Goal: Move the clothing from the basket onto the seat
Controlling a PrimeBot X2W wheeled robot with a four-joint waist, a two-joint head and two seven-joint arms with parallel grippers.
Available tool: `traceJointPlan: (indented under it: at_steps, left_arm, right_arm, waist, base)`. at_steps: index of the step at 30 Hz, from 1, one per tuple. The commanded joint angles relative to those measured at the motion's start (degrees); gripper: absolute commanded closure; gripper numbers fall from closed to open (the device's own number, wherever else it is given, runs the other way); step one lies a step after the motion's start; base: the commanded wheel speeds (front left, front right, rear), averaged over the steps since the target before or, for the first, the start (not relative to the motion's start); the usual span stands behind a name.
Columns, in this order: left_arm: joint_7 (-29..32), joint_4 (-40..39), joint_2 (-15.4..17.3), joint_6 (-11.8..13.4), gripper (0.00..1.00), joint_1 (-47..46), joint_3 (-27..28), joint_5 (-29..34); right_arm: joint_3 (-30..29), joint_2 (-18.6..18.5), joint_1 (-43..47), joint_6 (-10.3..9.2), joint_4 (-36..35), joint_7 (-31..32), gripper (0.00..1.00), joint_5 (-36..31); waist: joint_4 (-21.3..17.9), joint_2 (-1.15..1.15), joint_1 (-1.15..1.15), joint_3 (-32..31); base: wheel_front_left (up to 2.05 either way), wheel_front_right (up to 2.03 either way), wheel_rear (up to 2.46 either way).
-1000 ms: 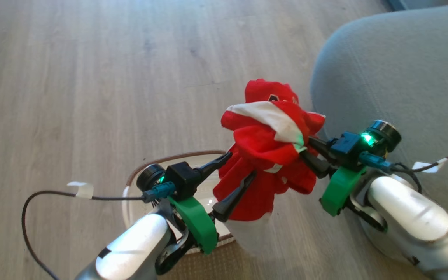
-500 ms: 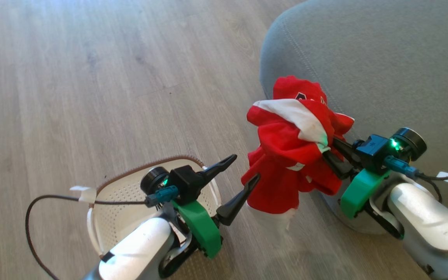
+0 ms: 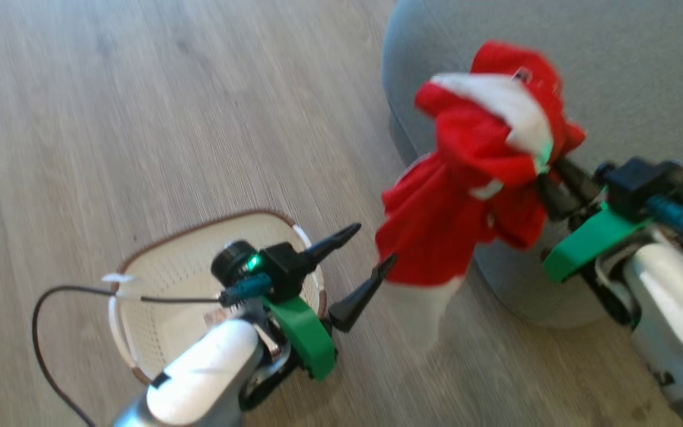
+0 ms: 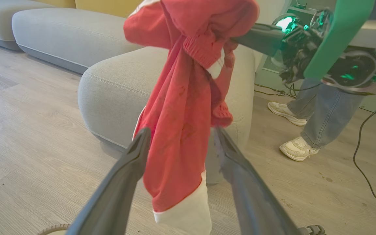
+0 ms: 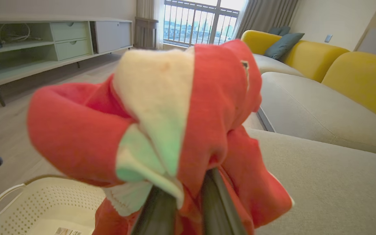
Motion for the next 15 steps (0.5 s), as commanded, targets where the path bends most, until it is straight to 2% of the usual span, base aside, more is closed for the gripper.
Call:
traceJointPlan:
  at_steps: [1,2,7,11,15]
  left_arm:
    - [-0.73,-1.67,1.02,-0.08,0.00,-4.04,1.92,0.41]
    - [-0.73,-1.83,1.40,-0.08,0.00,-5.75,1.74,0.84]
    - [-0.73,-2.24,2.21,-0.08,0.00,-10.30,2.86,2.25]
    - [-0.73,-3.02,3.22,-0.08,0.00,-12.71,4.41,3.24]
    - [-0.73,-3.54,4.61,-0.08,0.00,-13.66,6.04,4.25]
  right_arm:
    - [-1.32,0.26,-1.75,-0.02,-2.22,-0.39,1.00,-0.07]
    - [-4.99,1.43,-2.63,-0.02,-2.65,-0.39,1.00,-0.56]
    - [-13.35,3.59,-7.87,-0.02,-3.48,-0.39,1.00,-1.00]
    - [-18.93,3.02,-15.36,-0.02,-2.07,-0.39,1.00,-1.77]
    - [-24.36,-0.10,-24.74,-0.02,1.76,-0.39,1.00,-2.30]
  waist:
    - [0.30,0.00,0.00,3.51]
    - [0.74,0.00,0.00,6.66]
    - [2.22,0.00,0.00,15.52]
    - [3.21,0.00,0.00,21.72]
    - [4.06,0.00,0.00,26.54]
  base:
    - [0.00,0.00,0.00]
    - [0.00,0.00,0.00]
    - [0.00,0.00,0.00]
    - [0.00,0.00,0.00]
    - [0.00,0.00,0.00]
